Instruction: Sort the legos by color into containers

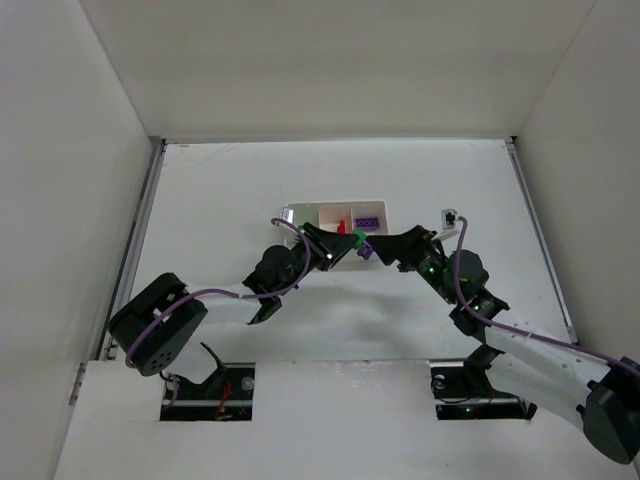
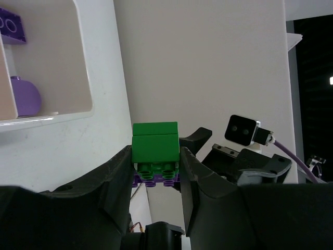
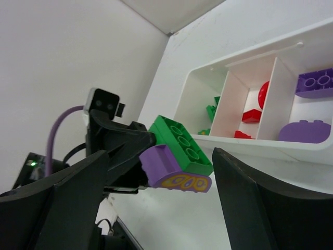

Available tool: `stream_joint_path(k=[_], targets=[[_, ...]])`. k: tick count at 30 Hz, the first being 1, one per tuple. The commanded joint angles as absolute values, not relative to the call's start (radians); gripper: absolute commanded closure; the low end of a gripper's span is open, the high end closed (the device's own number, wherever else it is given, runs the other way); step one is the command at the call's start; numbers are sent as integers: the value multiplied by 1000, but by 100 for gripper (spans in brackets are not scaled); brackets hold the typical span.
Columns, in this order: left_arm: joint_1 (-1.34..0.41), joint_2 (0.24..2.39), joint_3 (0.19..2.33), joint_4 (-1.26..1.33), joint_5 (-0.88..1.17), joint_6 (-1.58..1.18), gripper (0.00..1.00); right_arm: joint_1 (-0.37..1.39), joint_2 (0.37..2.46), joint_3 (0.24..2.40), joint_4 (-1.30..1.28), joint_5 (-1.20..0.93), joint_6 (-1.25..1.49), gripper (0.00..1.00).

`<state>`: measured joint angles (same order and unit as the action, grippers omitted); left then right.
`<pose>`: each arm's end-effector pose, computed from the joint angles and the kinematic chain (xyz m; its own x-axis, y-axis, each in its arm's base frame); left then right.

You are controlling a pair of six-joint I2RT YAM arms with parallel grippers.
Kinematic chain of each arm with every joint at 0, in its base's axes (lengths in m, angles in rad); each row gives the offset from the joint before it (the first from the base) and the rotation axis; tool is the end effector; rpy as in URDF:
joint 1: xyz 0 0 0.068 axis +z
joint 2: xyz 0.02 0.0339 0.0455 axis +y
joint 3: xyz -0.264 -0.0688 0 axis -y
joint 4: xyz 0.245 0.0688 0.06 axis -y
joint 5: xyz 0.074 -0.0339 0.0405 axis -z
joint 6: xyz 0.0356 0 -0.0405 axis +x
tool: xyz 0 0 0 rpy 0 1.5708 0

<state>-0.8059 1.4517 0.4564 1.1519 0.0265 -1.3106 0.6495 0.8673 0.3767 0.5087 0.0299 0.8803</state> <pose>0.1936 -0.2031 0.2198 -0.6867 -0.6796 -0.2581 0.2946 0.0645 -0.9535 0.1624 0.1220 0.2543 -0.4385 0.6346 -0.6364 -0.3810 0.5101 0.7711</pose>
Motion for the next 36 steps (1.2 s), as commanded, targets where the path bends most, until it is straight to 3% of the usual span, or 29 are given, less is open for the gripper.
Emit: stream_joint_path(k=[1,8,12,15,18,21,24,36], targets=[[-783,1407,427,1302,78,-1313,89,644,828,368,554,-12,887,13],[-707,1367,345,1468,245,-1235,87,636,815,351,552,-61,919,17],[-656,1306,315,1511,380,-1201,87,642,844,357,568,-127,969,36],[-630,1237,288,1509,449,-1178,87,646,844,364,580,-164,989,41],[-611,1171,262,1509,491,-1177,86,671,844,361,589,-184,1009,35],[-608,1123,242,1509,526,-1175,85,686,847,347,624,-201,1023,23],[-607,1089,224,1508,558,-1173,84,697,831,331,692,-233,1049,19],[-610,1045,215,1465,571,-1161,83,774,916,370,765,-307,1025,24]])
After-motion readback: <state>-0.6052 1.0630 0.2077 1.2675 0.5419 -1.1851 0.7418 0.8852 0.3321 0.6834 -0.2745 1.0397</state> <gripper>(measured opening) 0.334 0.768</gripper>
